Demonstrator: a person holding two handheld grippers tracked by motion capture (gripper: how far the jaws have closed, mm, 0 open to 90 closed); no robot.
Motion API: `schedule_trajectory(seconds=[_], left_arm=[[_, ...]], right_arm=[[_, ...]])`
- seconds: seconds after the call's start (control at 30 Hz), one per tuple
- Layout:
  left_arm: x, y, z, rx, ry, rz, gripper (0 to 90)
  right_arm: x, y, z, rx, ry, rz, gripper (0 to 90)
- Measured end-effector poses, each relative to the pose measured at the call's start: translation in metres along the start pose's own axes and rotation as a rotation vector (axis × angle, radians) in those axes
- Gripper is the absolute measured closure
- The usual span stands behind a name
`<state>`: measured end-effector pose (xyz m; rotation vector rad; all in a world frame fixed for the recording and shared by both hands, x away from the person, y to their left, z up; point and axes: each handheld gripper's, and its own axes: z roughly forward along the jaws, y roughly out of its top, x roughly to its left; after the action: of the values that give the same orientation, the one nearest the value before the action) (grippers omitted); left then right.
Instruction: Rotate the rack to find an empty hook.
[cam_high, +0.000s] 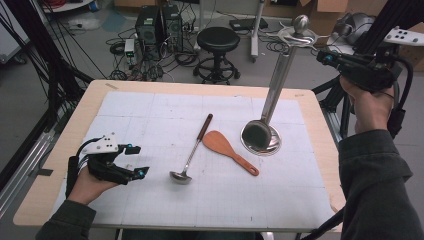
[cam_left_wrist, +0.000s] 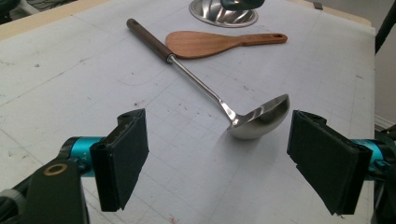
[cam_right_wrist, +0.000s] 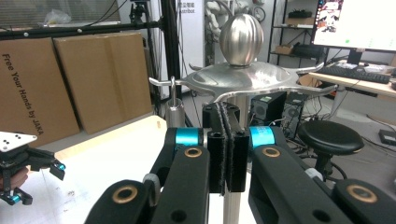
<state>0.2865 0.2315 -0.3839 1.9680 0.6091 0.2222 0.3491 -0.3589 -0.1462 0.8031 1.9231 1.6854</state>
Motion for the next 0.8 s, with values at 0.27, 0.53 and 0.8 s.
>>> schedule_trajectory(seconds=[0.27,0.53,0.8], left_arm=[[0.000,0.000,0.000,-0.002,0.000,0.000,21.0],[0.000,0.000,-0.001,-0.003,0.000,0.001,21.0],[0.000,0.000,0.000,-0.005,-0.001,0.000,21.0]], right_arm=[[0.002,0.002,0.002,0.006,0.017,-0.009,89.3],[0.009,0.003,0.009,0.016,0.041,-0.022,89.3],[0.015,0.005,0.016,0.016,0.051,-0.031,89.4]])
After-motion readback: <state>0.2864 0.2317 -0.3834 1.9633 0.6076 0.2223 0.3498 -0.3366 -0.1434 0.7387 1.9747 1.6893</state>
